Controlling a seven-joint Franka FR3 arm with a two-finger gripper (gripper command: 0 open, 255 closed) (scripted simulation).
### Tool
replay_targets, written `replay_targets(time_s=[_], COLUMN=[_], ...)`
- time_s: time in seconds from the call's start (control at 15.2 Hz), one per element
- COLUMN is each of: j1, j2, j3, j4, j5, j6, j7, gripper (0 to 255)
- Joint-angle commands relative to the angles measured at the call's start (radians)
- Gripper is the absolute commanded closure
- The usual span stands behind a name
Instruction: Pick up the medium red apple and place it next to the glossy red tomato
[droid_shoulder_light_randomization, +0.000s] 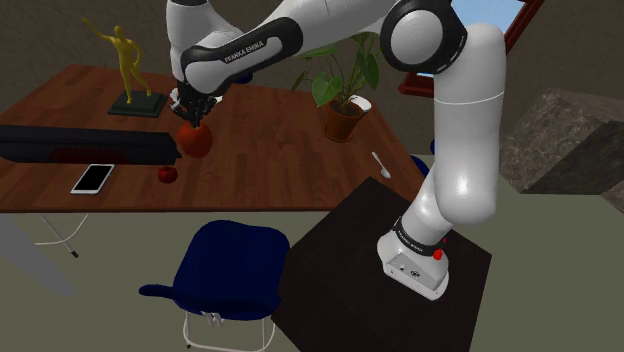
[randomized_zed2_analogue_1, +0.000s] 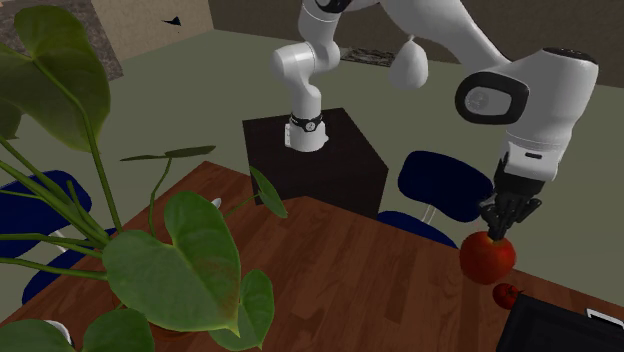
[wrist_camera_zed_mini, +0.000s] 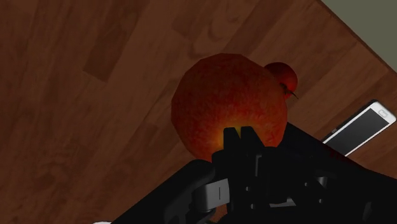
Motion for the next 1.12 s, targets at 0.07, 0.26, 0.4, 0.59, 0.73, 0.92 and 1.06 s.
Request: replay_targets(time_s=[0.07, 0.26, 0.4, 0.59, 0.73, 0.92, 1.06], j1=[0.002, 0.003, 0.004, 0.007, 0.008, 0.011, 0.012], j2=[0.019, 0.039, 0.054, 0.077, 0.093, 0.118, 0.13], j3=[-0.003, -0.007, -0.009, -0.013, -0.016, -0.02, -0.022], j4=[-0.011, -0.02, -0.025, -0.031, -0.034, -0.037, -0.037], j5=[-0.006, -0.012, -0.016, -0.022, -0.026, -0.032, -0.035], j6=[0.03, 0.06, 0.079, 0.108, 0.126, 0.154, 0.166], j7=[0.007, 0.015, 0.019, 0.027, 0.032, 0.039, 0.042], gripper=[255, 255, 255, 255, 255, 255, 255])
